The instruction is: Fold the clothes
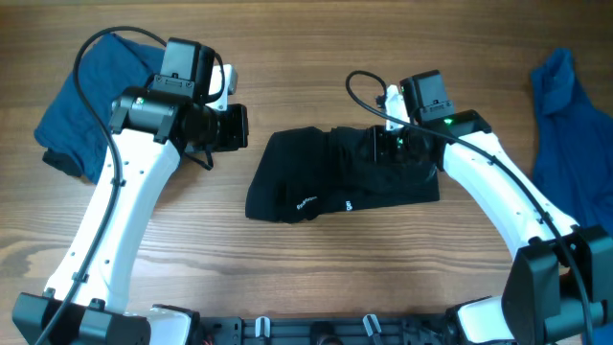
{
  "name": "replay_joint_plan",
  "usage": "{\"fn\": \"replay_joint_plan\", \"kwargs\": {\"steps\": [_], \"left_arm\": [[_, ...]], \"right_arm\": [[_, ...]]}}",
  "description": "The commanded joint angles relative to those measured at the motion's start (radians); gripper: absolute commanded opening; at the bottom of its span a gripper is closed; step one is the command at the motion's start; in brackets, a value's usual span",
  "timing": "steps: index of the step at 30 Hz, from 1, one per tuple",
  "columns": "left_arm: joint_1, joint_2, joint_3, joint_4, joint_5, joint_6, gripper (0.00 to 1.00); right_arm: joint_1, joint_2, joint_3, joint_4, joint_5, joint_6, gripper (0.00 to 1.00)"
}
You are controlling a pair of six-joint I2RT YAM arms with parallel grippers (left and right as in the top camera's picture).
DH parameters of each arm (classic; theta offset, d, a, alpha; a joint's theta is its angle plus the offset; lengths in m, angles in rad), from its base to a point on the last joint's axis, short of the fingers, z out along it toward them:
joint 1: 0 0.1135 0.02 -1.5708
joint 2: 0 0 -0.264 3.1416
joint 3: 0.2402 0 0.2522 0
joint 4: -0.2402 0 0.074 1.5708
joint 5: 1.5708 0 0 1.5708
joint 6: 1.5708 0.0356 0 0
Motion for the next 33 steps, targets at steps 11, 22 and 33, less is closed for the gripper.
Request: {"fn": "replay_joint_plan", "kwargs": {"steps": [11,22,33], "left_arm": [[0.005,-0.016,0.016,0.006,-0.002,0.016,0.07],[0.005,-0.016,0.016,0.006,-0.002,0.016,0.09],[0.005,-0.016,0.016,0.008,-0.003,0.016,0.11]], "right_arm": [[0.138,0.01,-0.13,0.101,0.179,-0.275,0.61],[0.138,0.009,-0.183,0.063,0.17,-0.24,0.04],[0.138,-0.036,-0.183,0.046,-0.175,-0.36,0.24]]}}
